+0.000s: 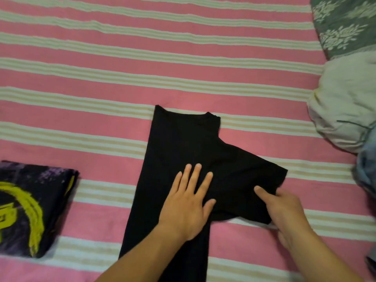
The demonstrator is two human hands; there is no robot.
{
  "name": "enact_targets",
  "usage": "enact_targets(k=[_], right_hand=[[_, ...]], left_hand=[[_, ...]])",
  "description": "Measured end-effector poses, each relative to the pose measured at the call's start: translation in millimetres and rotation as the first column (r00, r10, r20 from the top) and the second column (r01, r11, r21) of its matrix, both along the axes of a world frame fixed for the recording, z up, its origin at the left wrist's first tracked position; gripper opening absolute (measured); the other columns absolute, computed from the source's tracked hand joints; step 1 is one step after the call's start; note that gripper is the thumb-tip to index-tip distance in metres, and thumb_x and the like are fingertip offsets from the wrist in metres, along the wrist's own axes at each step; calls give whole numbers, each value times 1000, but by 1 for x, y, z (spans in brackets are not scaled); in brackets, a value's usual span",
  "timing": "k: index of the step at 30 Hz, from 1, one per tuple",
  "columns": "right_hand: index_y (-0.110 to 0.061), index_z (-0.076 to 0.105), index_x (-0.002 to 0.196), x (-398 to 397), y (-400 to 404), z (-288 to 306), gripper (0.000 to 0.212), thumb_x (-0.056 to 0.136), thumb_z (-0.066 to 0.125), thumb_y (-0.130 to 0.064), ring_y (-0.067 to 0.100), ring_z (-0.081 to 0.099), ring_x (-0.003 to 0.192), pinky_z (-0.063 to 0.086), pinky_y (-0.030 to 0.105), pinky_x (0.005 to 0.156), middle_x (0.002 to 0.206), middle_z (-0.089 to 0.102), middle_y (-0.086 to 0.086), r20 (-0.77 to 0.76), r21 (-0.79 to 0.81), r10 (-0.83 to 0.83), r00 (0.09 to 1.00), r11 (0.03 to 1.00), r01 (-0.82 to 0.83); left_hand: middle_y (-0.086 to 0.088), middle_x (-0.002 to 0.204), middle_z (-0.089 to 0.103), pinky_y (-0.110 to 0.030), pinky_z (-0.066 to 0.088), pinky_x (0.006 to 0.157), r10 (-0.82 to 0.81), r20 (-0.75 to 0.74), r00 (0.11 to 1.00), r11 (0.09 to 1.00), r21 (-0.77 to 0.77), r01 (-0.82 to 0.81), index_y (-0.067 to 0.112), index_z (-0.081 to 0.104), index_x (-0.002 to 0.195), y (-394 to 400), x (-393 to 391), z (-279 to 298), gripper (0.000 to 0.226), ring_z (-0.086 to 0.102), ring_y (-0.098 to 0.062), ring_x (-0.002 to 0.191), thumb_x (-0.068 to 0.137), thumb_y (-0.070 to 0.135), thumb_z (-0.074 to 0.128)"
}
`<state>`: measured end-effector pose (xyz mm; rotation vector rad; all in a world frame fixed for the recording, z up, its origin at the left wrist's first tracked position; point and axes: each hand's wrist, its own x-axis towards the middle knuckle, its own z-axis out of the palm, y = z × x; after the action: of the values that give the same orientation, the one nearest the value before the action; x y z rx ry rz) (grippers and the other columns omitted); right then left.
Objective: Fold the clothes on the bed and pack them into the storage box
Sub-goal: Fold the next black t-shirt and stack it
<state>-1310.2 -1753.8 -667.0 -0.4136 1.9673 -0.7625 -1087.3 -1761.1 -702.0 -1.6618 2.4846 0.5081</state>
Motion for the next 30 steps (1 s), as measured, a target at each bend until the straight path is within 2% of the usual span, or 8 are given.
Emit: enact_targets(k=[5,7,9,11,15,19,23,30], right_hand=[[-24,67,102,26,-15,56,9,94,67,-20,18,70,93,57,37,81,98,74,-5,-145,-191,138,980,968,-164],[-26,64,106,53,-28,86,16,95,65,-15,5,67,91,54,19,67,99,70,-13,-175,-280,251,952,914,-293],[-24,59,121,90,-41,101,29,94,67,-16,-1,65,88,55,15,65,101,67,-14,-189,-308,406,894,840,-446],[-27,49,138,137,-50,99,50,92,69,-29,3,66,81,59,28,73,93,66,-12,-254,-220,590,766,736,-640],[-29,54,132,188,-58,72,49,94,50,-60,20,67,93,55,38,81,100,69,-3,-396,145,830,393,479,-866],[-21,61,124,149,-95,46,30,101,49,-36,25,54,111,47,36,88,117,58,3,-736,168,627,256,535,-828],[-31,48,144,109,-144,21,49,97,56,-44,30,33,131,33,42,111,140,44,5,-636,279,764,114,365,-888],[-13,70,113,82,-161,3,28,94,68,-32,29,35,126,31,35,108,126,45,5,-636,253,743,208,455,-854]], left_hand=[[5,170,-1,-38,4,127,335,-376,864,914,352,-201,38,15,161,-30,2,40,62,-7,-16,156,105,57,32],[10,158,40,-32,28,120,775,-536,335,630,694,-347,38,48,146,-30,24,81,44,37,-9,145,103,49,48],[-3,136,65,-41,43,111,911,-357,-208,335,933,-132,25,64,129,-25,61,106,38,62,-18,124,101,48,51],[-16,127,69,-49,46,107,892,-132,-432,209,969,135,10,62,129,-19,97,109,55,66,-31,118,99,54,48],[-17,122,71,-52,50,102,934,-115,-337,154,984,89,10,65,128,-13,115,86,48,69,-32,114,102,48,48],[-10,115,75,-40,61,85,946,-180,-268,151,981,-125,9,67,122,-5,100,65,27,74,-22,102,106,7,45],[-7,113,76,-44,59,90,945,-197,-262,162,975,-150,9,67,121,-2,99,62,27,73,-22,104,105,4,45],[-8,104,78,-39,61,86,960,-192,-202,146,964,-224,7,69,114,-8,98,62,23,75,-22,98,107,12,48]])
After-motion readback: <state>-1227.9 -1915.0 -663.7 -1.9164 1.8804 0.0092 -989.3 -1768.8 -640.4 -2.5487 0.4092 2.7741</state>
